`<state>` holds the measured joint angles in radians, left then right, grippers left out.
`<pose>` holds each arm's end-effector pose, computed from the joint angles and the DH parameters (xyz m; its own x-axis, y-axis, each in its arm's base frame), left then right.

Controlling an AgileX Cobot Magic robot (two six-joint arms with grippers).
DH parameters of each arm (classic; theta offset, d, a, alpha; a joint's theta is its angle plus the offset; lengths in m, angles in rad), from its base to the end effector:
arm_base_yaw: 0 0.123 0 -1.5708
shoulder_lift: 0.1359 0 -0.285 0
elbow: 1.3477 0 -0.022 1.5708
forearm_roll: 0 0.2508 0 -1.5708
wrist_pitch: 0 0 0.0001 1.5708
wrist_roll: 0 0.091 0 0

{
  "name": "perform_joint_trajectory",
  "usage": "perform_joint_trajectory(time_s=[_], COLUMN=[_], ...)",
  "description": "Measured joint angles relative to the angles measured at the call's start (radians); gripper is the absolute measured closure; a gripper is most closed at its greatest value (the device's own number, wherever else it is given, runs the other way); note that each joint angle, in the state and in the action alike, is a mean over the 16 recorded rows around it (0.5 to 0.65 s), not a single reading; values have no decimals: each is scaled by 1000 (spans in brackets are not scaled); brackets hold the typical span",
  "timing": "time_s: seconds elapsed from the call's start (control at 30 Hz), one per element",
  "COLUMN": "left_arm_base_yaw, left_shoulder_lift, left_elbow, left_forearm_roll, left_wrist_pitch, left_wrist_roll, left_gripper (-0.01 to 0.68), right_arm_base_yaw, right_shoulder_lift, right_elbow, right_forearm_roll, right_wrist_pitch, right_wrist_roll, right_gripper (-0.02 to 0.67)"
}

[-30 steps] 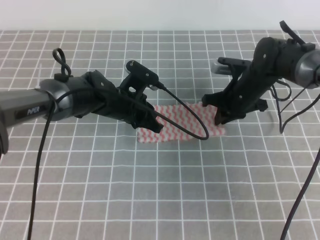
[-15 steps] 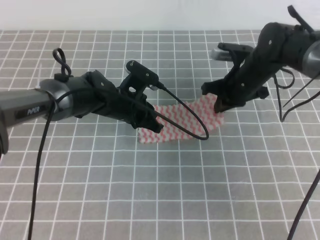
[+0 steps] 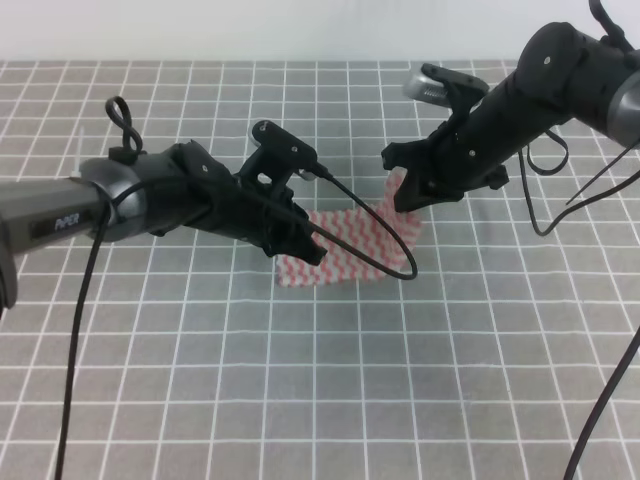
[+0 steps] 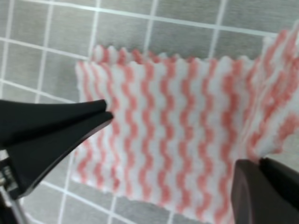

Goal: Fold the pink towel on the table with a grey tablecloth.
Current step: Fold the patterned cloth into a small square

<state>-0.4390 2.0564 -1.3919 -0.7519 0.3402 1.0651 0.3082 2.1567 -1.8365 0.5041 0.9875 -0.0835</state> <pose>0.3965 -0.2092 0.1708 -0.4436 0.5696 -0.6920 0.7453 0.6632 0.0682 0.4374 0.1778 0.2241 -0.9440 -0.0989 -0.3147 -0.2389 0.8629 0.4453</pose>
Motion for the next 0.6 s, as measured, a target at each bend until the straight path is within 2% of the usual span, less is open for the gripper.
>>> perform_joint_trajectory(time_s=[0.6], left_arm_base_yaw=[66], left_shoulder_lift=[-151], left_elbow=[0], left_forearm_roll=[-32], left_wrist_pitch=[-42], left_wrist_roll=[-5], left_gripper=[675], right_arm_base_yaw=[17], right_shoulder_lift=[-3], right_elbow=[0], right_forearm_roll=[133], right_wrist_pitch=[-16], right_wrist_roll=[-65], right_gripper=[664])
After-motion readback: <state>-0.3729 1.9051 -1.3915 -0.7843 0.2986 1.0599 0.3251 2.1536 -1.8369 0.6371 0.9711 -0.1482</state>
